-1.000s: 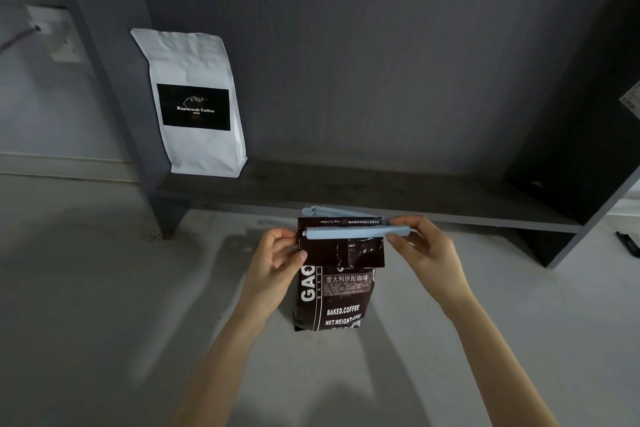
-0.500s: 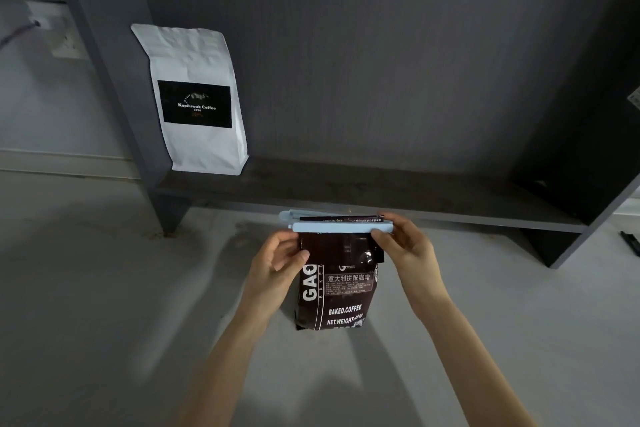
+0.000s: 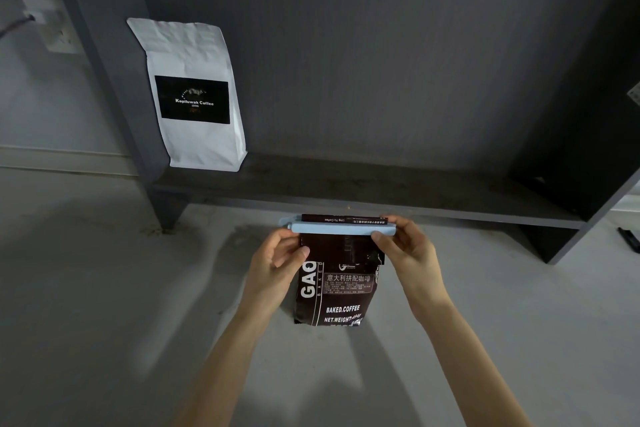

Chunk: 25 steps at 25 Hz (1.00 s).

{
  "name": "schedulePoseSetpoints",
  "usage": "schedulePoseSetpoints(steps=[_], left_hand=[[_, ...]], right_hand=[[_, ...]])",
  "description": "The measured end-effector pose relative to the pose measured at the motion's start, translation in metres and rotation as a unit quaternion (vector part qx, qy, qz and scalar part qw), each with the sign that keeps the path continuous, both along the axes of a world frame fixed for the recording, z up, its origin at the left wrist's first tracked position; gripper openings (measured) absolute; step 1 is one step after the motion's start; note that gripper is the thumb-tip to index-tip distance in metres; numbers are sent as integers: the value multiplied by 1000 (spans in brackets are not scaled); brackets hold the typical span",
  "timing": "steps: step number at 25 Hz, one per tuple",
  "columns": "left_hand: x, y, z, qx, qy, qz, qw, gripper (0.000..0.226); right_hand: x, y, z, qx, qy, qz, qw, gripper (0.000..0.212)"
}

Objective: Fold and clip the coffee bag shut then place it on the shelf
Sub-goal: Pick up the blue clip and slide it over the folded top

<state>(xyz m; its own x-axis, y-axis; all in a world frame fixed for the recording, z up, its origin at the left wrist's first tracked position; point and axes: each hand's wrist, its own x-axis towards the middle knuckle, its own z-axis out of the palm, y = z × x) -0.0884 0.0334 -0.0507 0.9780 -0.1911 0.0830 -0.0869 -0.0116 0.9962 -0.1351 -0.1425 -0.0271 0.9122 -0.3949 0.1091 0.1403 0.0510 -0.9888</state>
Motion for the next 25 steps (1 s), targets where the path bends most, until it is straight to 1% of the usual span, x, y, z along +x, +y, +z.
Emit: schedulePoseSetpoints(steps=[4,7,10,14,20,25], left_hand=[[-3,-1,3,-12,7,-10,1000,22],[-6,-3,10,-38,15,-13,999,23],[-5,-1,15,-20,-6,2,1000,18],[-5,-5,17,-34,14,13,999,13],[-5,-5,17,-31,4,28,999,4],[-5,-6,14,-31,-4,28,999,5]], right_hand=[[-1,2,0,11,-3,0,1000,17],[-2,3,0,16,-5,1,1000,18],[-4,3,2,14,-4,5,1000,20],[-6,3,0,12,-5,0,1000,20],[-6,3,-1,9,-8,-1,1000,18],[-6,3,-2,4,-8,-7,1000,22]])
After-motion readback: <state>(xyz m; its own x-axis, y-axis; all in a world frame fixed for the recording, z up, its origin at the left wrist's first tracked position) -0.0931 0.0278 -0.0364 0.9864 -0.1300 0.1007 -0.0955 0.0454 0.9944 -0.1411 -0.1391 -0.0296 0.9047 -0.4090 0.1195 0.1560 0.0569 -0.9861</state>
